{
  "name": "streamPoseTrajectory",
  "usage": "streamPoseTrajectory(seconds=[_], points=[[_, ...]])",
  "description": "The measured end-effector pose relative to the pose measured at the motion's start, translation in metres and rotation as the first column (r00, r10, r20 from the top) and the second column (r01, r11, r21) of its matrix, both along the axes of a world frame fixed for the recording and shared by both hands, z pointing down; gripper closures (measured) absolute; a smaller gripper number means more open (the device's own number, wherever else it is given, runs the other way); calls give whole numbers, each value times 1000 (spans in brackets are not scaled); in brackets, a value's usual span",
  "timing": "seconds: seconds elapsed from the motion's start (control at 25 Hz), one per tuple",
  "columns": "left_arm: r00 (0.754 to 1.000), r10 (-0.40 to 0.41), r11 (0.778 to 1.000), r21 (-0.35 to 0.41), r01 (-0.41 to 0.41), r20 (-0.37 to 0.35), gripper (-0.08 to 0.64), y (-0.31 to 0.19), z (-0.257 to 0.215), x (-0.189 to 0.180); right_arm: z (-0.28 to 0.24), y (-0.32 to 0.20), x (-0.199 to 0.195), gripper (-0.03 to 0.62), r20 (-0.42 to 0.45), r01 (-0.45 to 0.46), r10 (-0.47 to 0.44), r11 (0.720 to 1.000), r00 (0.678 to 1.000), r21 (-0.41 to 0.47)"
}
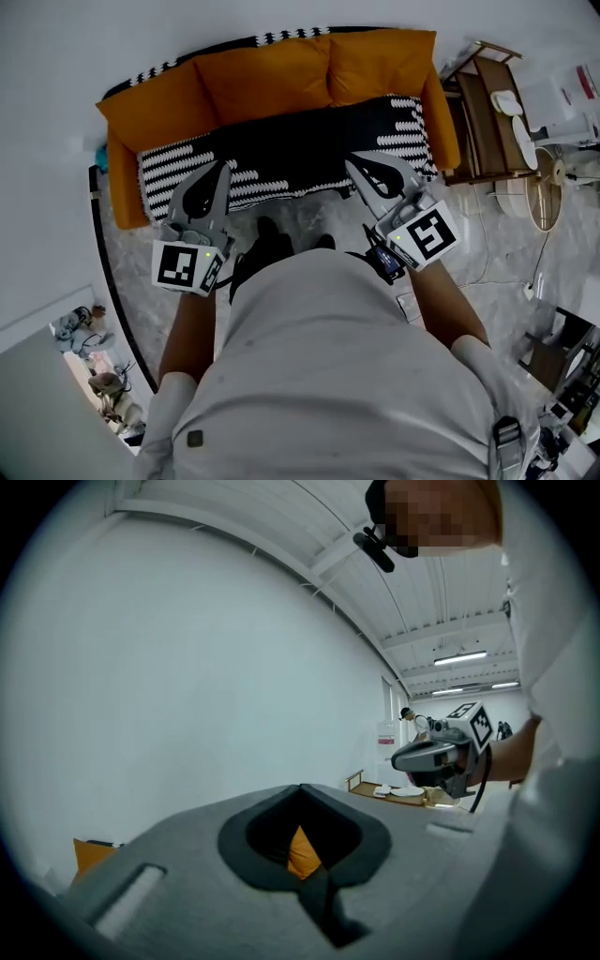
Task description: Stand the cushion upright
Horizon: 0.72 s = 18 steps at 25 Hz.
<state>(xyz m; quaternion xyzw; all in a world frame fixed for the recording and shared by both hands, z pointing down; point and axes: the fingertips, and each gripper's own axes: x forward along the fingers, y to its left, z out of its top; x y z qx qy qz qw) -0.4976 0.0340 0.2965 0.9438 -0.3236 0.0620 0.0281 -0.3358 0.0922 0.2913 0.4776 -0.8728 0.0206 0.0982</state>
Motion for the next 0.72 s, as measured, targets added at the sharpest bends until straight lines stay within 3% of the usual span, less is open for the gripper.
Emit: streamPoseTrajectory(seconds=[0.36, 0.72], points=[[999, -38, 999, -7, 38, -7, 557, 78, -2, 43, 7, 70, 39, 581, 1, 58, -58, 998, 998, -16], [998, -56, 998, -7, 56, -1, 557, 105, -7, 68, 4, 91, 61, 581, 12, 81, -81, 997, 997, -4]])
